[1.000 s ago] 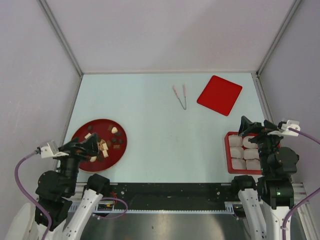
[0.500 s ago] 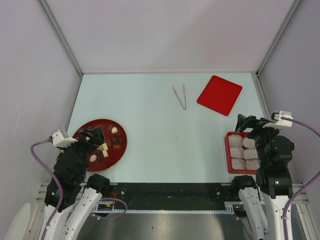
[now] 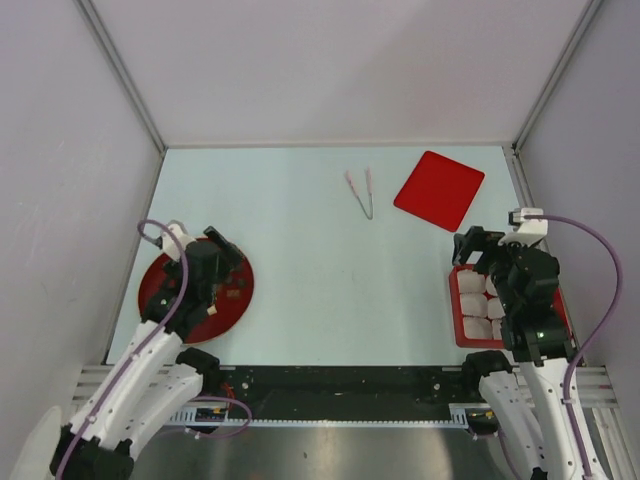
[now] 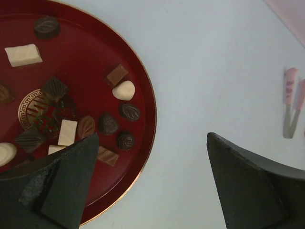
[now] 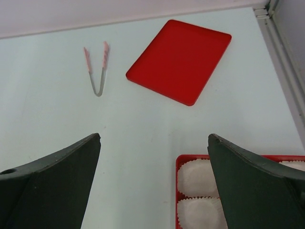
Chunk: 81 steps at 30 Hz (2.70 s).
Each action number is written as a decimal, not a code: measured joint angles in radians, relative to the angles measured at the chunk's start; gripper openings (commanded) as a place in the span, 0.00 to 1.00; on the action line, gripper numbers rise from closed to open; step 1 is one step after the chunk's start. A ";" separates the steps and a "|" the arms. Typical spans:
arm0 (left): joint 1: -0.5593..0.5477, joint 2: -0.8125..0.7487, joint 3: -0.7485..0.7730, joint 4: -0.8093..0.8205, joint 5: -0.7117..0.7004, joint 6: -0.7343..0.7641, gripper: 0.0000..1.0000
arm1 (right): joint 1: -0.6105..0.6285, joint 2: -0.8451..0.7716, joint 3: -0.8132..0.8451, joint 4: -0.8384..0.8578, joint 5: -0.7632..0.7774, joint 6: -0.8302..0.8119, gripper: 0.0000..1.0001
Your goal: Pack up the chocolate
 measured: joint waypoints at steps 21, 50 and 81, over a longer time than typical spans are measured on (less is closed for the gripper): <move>0.044 0.893 0.342 0.096 0.184 -0.007 1.00 | 0.095 -0.034 -0.081 0.035 0.085 -0.052 1.00; 0.016 1.407 1.001 0.048 0.387 0.044 1.00 | 0.095 0.006 -0.081 0.043 0.125 -0.034 1.00; -0.022 0.131 0.163 0.238 0.258 0.510 1.00 | -0.035 0.503 -0.021 -0.176 0.019 0.298 1.00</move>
